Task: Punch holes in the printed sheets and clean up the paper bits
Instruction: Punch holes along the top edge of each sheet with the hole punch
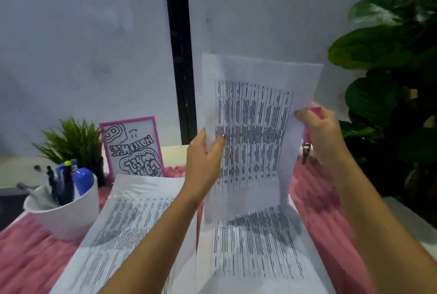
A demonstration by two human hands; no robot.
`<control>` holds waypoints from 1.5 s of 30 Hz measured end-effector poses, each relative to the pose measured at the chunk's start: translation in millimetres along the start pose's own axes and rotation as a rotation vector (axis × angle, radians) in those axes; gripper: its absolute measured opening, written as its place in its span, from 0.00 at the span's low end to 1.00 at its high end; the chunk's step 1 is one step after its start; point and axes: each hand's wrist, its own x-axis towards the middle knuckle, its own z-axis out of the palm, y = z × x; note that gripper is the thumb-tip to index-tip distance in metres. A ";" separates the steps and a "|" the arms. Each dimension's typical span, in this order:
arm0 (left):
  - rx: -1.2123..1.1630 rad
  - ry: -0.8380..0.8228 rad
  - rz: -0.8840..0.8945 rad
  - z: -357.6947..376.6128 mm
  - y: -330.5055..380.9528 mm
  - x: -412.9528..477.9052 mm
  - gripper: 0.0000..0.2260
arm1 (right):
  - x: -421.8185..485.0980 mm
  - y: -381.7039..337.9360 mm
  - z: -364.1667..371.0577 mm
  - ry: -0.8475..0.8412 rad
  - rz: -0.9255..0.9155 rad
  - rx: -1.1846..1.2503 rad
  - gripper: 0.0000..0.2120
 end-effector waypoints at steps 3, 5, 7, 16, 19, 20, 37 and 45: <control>-0.002 0.044 0.144 -0.2 17.6 -7.2 0.06 | -6.4 -20.7 3.1 0.106 -0.072 0.002 0.09; 0.035 0.062 0.194 -1.5 20.4 -13.0 0.10 | -14.9 -28.2 6.4 0.133 -0.110 0.010 0.16; 0.074 0.064 0.211 -2.7 13.0 -15.8 0.09 | -25.7 -29.3 9.0 0.140 -0.095 0.013 0.15; 0.164 -0.034 0.007 -14.6 -29.1 -34.9 0.06 | -48.5 -14.6 23.6 0.191 0.059 -0.192 0.14; 0.144 -0.015 -0.063 -42.4 -6.0 -22.4 0.09 | -34.7 -43.2 36.0 0.185 -0.005 -0.232 0.16; 0.126 -0.029 -0.109 -56.2 1.9 -19.6 0.10 | -28.8 -50.4 41.9 0.166 -0.003 -0.251 0.15; 0.422 -0.052 -0.673 -241.6 -67.6 -112.8 0.16 | -110.5 49.8 205.6 -0.620 0.532 -0.734 0.25; 0.765 -0.160 -0.544 -229.9 -74.2 -105.9 0.18 | -118.1 56.1 200.7 -0.552 0.325 -1.107 0.18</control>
